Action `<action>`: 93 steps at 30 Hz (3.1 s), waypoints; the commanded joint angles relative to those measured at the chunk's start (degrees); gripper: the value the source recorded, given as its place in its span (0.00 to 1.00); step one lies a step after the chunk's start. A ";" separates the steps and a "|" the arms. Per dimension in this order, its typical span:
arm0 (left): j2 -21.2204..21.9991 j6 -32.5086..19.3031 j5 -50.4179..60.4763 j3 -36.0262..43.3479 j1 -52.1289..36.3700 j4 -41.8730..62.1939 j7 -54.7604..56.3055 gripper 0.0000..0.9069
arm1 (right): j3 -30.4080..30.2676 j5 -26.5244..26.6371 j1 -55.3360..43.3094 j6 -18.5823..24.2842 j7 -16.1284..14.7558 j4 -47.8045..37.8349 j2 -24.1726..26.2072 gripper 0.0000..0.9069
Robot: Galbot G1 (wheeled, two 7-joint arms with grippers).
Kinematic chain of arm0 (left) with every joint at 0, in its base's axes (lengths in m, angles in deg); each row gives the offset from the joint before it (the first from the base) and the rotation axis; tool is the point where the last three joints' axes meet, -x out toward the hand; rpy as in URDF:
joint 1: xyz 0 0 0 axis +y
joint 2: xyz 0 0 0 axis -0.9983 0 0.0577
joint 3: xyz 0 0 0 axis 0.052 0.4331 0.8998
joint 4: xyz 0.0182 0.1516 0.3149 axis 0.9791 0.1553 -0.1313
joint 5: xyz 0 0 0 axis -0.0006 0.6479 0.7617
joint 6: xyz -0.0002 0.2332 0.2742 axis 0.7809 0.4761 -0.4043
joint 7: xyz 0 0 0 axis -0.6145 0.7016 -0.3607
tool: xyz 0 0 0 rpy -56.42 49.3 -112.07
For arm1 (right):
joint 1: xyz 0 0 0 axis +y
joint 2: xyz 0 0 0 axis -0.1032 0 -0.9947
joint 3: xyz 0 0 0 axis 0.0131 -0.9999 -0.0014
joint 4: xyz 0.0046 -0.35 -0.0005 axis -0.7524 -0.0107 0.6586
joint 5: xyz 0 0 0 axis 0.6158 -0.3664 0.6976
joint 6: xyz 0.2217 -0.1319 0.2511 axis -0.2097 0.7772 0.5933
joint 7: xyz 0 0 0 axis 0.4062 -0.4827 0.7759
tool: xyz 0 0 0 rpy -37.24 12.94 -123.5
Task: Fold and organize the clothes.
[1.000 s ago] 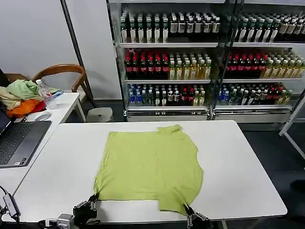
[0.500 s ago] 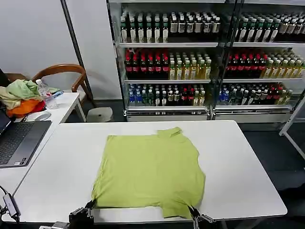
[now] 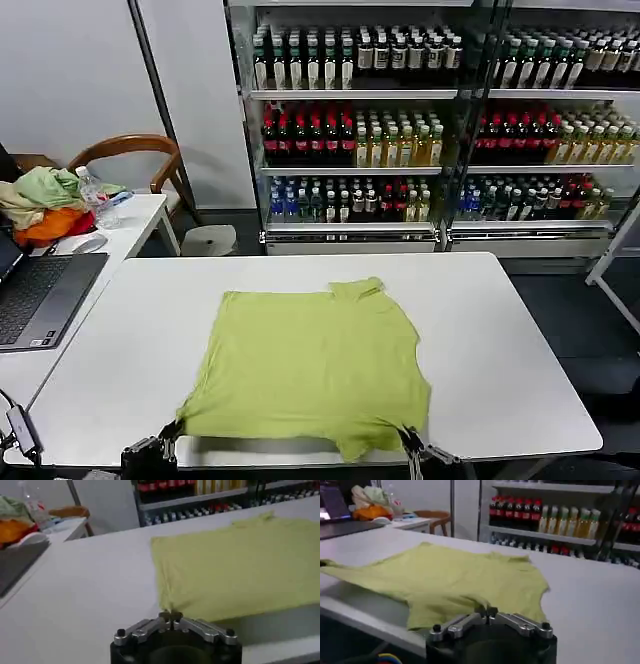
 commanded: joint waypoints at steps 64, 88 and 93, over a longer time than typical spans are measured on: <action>-2.68 -3.34 -7.38 12.79 -30.49 21.86 -1.36 1.00 | -7.19 6.38 -31.06 -6.13 1.76 -21.15 -6.93 1.00; -1.89 -0.32 -7.30 14.69 -30.76 23.71 0.79 1.00 | -3.05 5.79 -15.44 -9.97 2.48 -13.92 -3.08 1.00; -2.19 -0.69 -7.20 14.57 -30.24 24.44 0.62 0.06 | -3.69 6.73 -16.11 -9.53 2.23 -14.65 -3.59 0.04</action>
